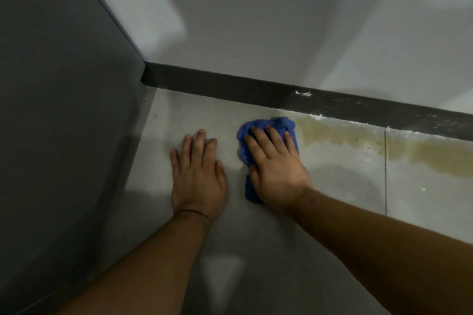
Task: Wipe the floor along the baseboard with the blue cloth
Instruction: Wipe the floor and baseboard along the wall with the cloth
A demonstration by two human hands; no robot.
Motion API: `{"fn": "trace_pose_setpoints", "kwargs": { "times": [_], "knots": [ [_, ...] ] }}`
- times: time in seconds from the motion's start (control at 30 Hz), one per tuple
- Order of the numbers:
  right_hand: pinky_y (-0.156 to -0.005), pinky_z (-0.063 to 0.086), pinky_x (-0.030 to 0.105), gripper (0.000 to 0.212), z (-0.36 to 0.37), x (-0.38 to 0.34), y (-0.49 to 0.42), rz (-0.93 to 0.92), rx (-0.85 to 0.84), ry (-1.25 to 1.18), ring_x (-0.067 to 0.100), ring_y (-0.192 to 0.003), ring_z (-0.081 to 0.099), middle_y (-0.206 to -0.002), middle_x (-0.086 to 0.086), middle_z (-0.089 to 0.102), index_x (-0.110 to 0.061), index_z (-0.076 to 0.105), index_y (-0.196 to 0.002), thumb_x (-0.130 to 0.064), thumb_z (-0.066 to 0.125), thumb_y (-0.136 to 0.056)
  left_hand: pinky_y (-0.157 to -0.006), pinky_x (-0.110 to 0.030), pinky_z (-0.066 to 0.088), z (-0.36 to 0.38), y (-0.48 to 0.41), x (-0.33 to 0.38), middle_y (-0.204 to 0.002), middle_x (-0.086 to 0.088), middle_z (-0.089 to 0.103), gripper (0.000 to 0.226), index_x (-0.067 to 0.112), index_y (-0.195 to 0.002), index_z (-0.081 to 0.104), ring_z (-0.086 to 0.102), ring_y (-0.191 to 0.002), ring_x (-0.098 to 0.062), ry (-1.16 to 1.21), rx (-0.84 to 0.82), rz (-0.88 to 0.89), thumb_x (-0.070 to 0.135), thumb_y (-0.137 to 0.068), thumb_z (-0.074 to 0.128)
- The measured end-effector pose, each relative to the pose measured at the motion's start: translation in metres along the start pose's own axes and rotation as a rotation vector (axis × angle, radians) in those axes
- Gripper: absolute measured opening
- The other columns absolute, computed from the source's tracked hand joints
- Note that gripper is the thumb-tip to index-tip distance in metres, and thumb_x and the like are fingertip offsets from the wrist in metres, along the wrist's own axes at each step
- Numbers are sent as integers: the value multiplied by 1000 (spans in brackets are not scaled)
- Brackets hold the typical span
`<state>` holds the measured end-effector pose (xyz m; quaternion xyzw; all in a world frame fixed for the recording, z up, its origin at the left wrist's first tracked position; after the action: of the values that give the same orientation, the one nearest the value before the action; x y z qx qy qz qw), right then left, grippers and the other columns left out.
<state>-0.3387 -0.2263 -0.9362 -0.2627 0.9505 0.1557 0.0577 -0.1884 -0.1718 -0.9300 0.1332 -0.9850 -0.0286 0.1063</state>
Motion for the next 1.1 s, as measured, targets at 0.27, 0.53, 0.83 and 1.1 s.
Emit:
{"fn": "trace_pose_setpoints", "kwargs": {
  "times": [0.27,0.53,0.83,1.1],
  "knots": [
    [-125,-3,43,65,-22,-4,-60,-143,-23,-38,16,-156,5,-170,-7,10,-33,9,-161,-44,28,-100,-127,-59,16,-1,-1,0,-168,-9,30,55,21,-152,41,23,-157,-33,-15,23,4,39,-101,28],
    [-122,-8,44,68,-5,27,8,144,76,-79,26,-156,9,-168,1,18,-25,18,-159,-46,35,-97,-126,-62,20,3,-3,-1,-168,-9,28,55,21,-153,37,22,-157,-33,-32,4,-9,39,-101,31],
    [-125,1,45,66,-21,37,-33,17,39,-31,22,-156,8,-170,-1,12,-25,13,-161,-52,22,-101,-123,-65,24,-5,-6,13,-164,-13,34,55,16,-148,43,28,-153,-37,-58,10,-29,32,-96,37],
    [-125,0,46,67,-11,65,28,115,111,-99,22,-155,12,-167,1,24,-25,24,-158,-48,34,-95,-125,-58,21,-11,-20,85,-163,-10,40,54,16,-144,53,34,-152,-30,124,4,242,28,-92,47]
  ]
}}
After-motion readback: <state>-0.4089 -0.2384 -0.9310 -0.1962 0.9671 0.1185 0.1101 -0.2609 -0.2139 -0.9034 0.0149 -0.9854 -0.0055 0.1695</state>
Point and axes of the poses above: each hand's wrist, its own y-axis away from the middle knuckle, its own z-axis out of the palm, x = y × z, the point moved 10 cm from there along -y, towards the middle knuckle
